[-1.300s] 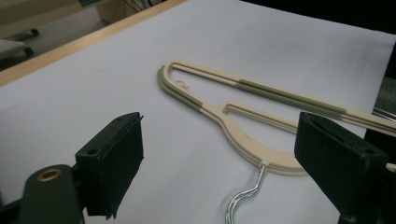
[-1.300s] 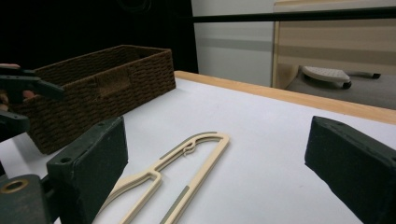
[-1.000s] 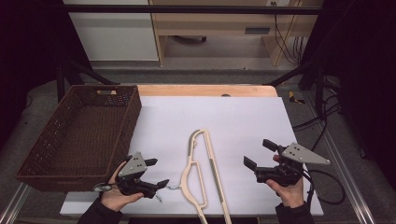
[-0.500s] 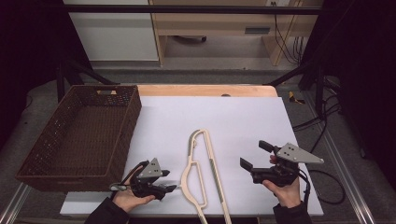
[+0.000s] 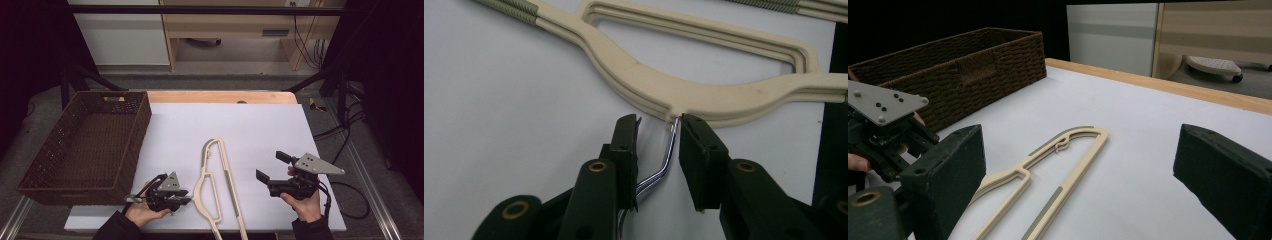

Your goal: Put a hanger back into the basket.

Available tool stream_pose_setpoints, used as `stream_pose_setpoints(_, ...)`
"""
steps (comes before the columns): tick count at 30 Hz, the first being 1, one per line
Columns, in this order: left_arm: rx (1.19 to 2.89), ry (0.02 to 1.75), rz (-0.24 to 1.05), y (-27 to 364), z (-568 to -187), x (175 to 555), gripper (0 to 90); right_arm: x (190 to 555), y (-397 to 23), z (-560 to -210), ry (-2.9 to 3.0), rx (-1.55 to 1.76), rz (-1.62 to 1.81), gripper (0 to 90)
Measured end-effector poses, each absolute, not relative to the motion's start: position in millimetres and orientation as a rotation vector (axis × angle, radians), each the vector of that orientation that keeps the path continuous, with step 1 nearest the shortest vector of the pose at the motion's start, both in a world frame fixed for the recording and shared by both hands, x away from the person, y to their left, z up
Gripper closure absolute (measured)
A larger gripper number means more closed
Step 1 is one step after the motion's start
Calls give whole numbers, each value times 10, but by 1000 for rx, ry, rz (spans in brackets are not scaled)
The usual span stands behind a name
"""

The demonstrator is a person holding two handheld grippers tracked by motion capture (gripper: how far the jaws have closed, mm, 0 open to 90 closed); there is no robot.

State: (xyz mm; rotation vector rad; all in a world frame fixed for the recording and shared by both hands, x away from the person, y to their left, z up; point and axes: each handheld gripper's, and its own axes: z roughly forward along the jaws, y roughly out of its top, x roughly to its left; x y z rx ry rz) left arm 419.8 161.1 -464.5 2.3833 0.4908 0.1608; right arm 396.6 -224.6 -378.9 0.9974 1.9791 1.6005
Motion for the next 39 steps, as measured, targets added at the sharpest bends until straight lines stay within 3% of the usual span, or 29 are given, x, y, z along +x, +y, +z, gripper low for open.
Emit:
stream_pose_setpoints(19,2409,382,154,1594,-4649,4203,847,3971,-2225,-3797,1997,992,1590,66)
stream_pose_setpoints(39,2388,315,117,1590,-4585,4164,886,3965,-2126,-3808,2041,985,1590,80)
